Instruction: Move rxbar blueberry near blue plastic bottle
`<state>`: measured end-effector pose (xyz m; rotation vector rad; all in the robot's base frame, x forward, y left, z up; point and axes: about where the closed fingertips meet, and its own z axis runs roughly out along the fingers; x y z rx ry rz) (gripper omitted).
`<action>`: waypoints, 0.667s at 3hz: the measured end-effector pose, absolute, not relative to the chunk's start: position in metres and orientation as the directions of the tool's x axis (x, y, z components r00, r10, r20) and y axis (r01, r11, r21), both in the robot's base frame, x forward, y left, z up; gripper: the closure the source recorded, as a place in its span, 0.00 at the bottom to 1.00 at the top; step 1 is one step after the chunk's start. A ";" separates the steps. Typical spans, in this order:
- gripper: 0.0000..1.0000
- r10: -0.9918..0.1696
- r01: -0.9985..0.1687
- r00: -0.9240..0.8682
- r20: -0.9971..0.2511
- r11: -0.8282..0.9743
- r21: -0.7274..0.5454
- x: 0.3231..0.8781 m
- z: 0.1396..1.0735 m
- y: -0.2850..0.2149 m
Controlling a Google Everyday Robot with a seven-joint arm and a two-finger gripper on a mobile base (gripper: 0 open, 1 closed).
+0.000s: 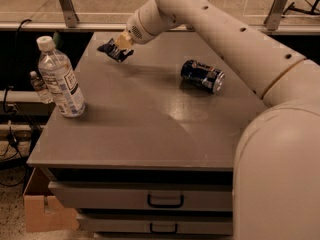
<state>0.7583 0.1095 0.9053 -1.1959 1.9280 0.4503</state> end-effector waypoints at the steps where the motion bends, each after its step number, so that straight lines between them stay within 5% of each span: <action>1: 1.00 -0.613 -0.917 -0.182 -0.769 0.387 -0.092 0.714 0.905 0.117; 2: 1.00 -0.630 -0.957 -0.141 -0.764 0.284 -0.057 0.669 0.900 0.131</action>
Offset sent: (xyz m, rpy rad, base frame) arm -0.1466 0.0352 -0.0077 -0.0065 0.1032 0.3551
